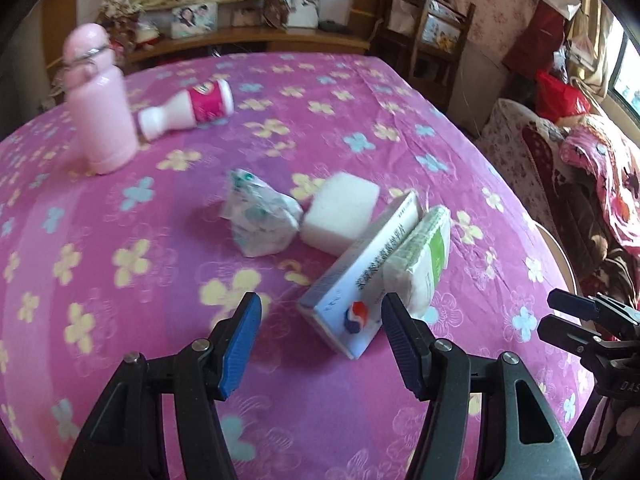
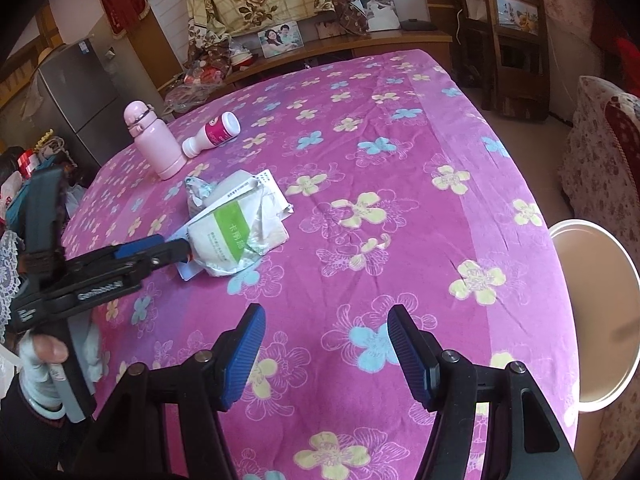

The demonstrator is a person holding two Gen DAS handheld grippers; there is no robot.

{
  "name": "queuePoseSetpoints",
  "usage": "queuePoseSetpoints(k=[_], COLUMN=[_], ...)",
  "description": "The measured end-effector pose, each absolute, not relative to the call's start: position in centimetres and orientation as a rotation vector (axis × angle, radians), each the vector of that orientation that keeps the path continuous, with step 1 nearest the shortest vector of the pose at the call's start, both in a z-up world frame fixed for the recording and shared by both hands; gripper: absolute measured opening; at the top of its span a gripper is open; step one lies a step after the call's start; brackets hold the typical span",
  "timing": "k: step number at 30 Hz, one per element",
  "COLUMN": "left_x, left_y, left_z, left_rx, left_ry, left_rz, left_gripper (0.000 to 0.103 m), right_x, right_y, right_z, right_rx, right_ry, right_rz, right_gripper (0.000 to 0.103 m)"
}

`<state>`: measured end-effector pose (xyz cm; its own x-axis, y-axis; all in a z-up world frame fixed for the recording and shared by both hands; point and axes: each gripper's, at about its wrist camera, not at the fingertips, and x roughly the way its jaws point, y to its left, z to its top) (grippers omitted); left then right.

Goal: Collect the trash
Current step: 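Grasp the white medicine box with the left tool while the right tool grasps the white-green tissue pack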

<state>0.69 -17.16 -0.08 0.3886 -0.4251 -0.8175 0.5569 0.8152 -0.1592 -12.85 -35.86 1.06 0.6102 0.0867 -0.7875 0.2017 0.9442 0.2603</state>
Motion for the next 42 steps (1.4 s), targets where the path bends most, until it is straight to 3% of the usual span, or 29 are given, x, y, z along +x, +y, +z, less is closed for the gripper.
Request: queuePoseSetpoints(k=[2, 4, 7, 23, 26, 27, 30, 31, 39, 42], left_x=[0.5, -0.1, -1.5, -7.3, -7.8, -7.8, -7.6, -7.5, -4.9, -3.9], left_y=[-17.7, -18.3, -19.1, -9.8, -8.0, -7.7, -7.2, -7.0, -8.0, -8.7], left_z=[-0.3, -0.2, 0.2, 0.9, 0.9, 0.8, 0.9, 0.8, -0.5, -0.9], left_rx=[0.135, 0.113, 0.106, 0.142, 0.1, 0.086, 0.049, 0.033, 0.071, 0.103], left_ry=[1.0, 1.003, 1.0, 1.008, 1.021, 1.028, 1.027, 1.024, 1.043, 1.046], left_rz=[-0.647, -0.684, -0.743, -0.534, -0.525, -0.533, -0.546, -0.55, -0.501, -0.476], left_gripper=[0.06, 0.031, 0.024, 0.023, 0.024, 0.028, 0.061, 0.065, 0.069, 0.069], right_x=[-12.8, -12.9, -13.0, -12.7, -11.8, -11.5, -10.0, -9.5, -5.5, -3.9], right_y=[-36.1, -36.4, -37.1, -35.0, -34.0, -33.8, -33.1, -32.9, -31.7, -31.2], right_z=[1.0, 1.0, 1.0, 1.4, 1.0, 0.9, 0.4, 0.2, -0.8, -1.1], right_rx=[0.342, 0.344, 0.354, 0.354, 0.359, 0.367, 0.399, 0.403, 0.425, 0.431], right_ry=[0.918, 0.916, 0.913, 0.906, 0.916, 0.922, 0.939, 0.945, 0.986, 0.988], right_rz=[-0.072, -0.078, -0.095, -0.03, -0.006, 0.005, 0.018, 0.016, -0.021, -0.06], right_gripper=[0.067, 0.067, 0.067, 0.069, 0.069, 0.069, 0.069, 0.07, 0.07, 0.076])
